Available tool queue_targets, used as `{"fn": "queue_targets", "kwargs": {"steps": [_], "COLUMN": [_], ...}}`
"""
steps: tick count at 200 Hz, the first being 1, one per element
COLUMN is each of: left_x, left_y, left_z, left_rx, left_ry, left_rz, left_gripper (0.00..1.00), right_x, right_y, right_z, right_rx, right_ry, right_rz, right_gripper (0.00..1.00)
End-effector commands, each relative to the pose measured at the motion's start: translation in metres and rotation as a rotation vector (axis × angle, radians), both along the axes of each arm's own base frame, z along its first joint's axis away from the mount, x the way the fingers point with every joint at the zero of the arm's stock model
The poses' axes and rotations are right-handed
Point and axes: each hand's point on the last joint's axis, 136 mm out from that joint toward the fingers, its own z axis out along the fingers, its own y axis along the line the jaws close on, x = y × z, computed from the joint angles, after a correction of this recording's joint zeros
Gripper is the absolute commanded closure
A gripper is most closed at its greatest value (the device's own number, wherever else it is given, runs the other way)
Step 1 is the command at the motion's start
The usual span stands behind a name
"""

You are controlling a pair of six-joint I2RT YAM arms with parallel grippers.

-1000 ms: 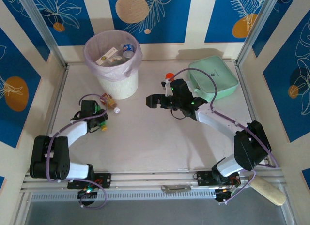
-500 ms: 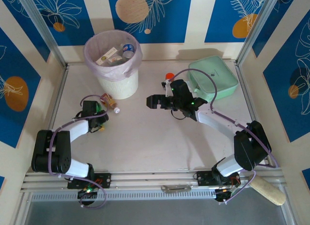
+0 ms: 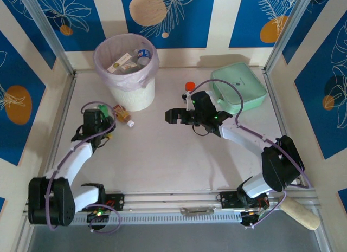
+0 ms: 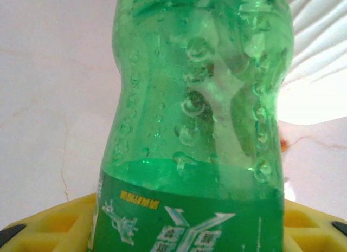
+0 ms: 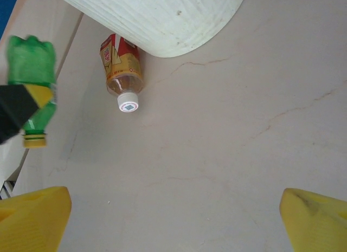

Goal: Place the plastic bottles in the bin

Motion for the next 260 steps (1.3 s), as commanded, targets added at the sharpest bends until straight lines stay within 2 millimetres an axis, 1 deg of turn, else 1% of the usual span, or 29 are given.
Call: {"fn": "queue_targets", "kwargs": {"steps": [1,13,43,67,77,93,110,115,122,148,172,181,182,185,196,198,202,229,260], "left_x": [0.004,0.008,0.025,0.041,0.051,0.068,0.088,0.095,0.104,0.136,0.164,0.172,0.174,0.176,0.187,0.189,0.192,0.208,0.214], "left_y": [0.001,0.0,-0.013,-0.029,-0.035,-0.047,-0.06,-0.064,-0.069,-0.082,-0.095,-0.098,-0.098,-0.099,-0.1,-0.1,-0.1,-0.095,-0.092], "left_z": [0.048,0.074,0.143,0.189,0.204,0.225,0.243,0.244,0.251,0.257,0.252,0.253,0.25,0.252,0.248,0.244,0.246,0.229,0.21], "left_rx": [0.049,0.06,0.066,0.054,0.047,0.028,0.008,-0.001,-0.006,-0.034,-0.068,-0.062,-0.064,-0.057,-0.041,-0.039,-0.03,0.008,0.041], "left_ry": [-0.074,-0.126,-0.26,-0.33,-0.35,-0.381,-0.397,-0.389,-0.391,-0.362,-0.317,-0.303,-0.294,-0.292,-0.264,-0.251,-0.248,-0.183,-0.136], "left_rz": [-0.03,-0.044,-0.129,-0.22,-0.256,-0.315,-0.38,-0.4,-0.427,-0.49,-0.546,-0.56,-0.561,-0.564,-0.573,-0.573,-0.573,-0.561,-0.54], "left_gripper": [0.55,0.55,0.56,0.56,0.57,0.57,0.57,0.57,0.57,0.57,0.56,0.56,0.56,0.56,0.56,0.56,0.56,0.56,0.55], "right_x": [-0.001,-0.002,-0.004,-0.007,-0.008,-0.009,-0.01,-0.01,-0.01,-0.011,-0.012,-0.013,-0.013,-0.013,-0.014,-0.014,-0.014,-0.017,-0.018], "right_y": [-0.004,-0.005,-0.009,-0.012,-0.014,-0.018,-0.021,-0.022,-0.023,-0.025,-0.03,-0.032,-0.032,-0.032,-0.035,-0.035,-0.036,-0.041,-0.046], "right_z": [0.01,0.015,0.029,0.045,0.053,0.06,0.061,0.061,0.06,0.056,0.055,0.054,0.054,0.055,0.054,0.054,0.053,0.053,0.052], "right_rx": [0.008,0.014,0.041,0.065,0.072,0.077,0.079,0.079,0.08,0.086,0.083,0.079,0.079,0.079,0.074,0.074,0.072,0.075,0.073], "right_ry": [-0.037,-0.053,-0.084,-0.112,-0.133,-0.152,-0.152,-0.151,-0.146,-0.131,-0.129,-0.128,-0.128,-0.129,-0.128,-0.128,-0.127,-0.135,-0.133], "right_rz": [0.007,0.009,0.027,0.04,0.04,0.037,0.034,0.032,0.031,0.024,0.01,0.005,0.005,0.004,-0.002,-0.003,-0.006,-0.026,-0.038], "right_gripper": [0.01,0.01,0.01,0.01,0.01,0.01,0.01,0.01,0.01,0.01,0.01,0.01,0.01,0.01,0.01,0.01,0.01,0.01,0.01]}}
